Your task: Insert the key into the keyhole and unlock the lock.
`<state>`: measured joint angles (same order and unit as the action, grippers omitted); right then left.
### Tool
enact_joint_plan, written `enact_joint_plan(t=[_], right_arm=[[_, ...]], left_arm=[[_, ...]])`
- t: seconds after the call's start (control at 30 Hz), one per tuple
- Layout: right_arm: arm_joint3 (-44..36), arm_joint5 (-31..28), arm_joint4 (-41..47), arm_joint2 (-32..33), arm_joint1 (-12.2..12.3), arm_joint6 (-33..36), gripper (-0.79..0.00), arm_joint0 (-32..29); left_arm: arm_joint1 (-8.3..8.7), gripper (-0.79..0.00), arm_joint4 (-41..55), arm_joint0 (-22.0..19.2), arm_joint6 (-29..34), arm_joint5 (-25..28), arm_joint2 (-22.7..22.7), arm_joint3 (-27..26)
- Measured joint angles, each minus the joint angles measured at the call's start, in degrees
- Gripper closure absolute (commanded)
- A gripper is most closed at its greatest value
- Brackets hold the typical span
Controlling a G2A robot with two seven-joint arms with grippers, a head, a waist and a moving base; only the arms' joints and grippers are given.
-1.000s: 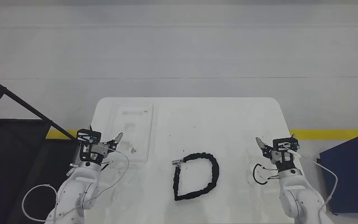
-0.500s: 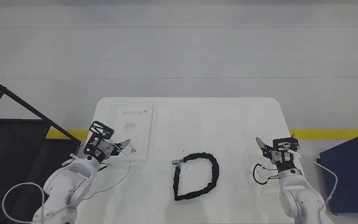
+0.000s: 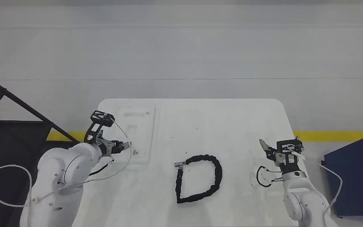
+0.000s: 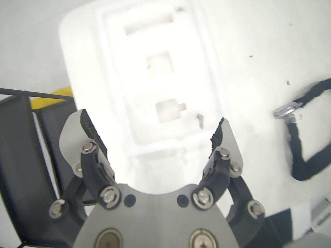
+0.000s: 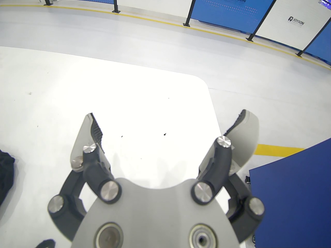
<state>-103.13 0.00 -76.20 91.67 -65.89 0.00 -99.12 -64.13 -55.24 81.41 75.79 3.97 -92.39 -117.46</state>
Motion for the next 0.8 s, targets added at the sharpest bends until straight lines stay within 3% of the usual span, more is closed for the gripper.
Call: enact_joint_plan(t=[0.1, 0.63, 0.73, 0.8], right_arm=[[0.0, 0.0, 0.0, 0.0, 0.0, 0.0, -0.785, 0.0], [0.0, 0.0, 0.0, 0.0, 0.0, 0.0, -0.785, 0.0], [0.0, 0.0, 0.0, 0.0, 0.0, 0.0, -0.785, 0.0], [0.0, 0.0, 0.0, 0.0, 0.0, 0.0, -0.785, 0.0]], left_arm=[[0.2, -0.785, 5.0, -2.9, 3.0, 3.2, 1.5, 1.0], [0.21, -0.785, 3.9, -2.9, 2.6, 3.6, 1.6, 1.3], [0.17, -0.785, 5.8, -2.9, 4.8, 0.7, 1.8, 2.7], [0.22, -0.785, 7.5, -4.3, 9.5, -3.6, 2.4, 3.7]])
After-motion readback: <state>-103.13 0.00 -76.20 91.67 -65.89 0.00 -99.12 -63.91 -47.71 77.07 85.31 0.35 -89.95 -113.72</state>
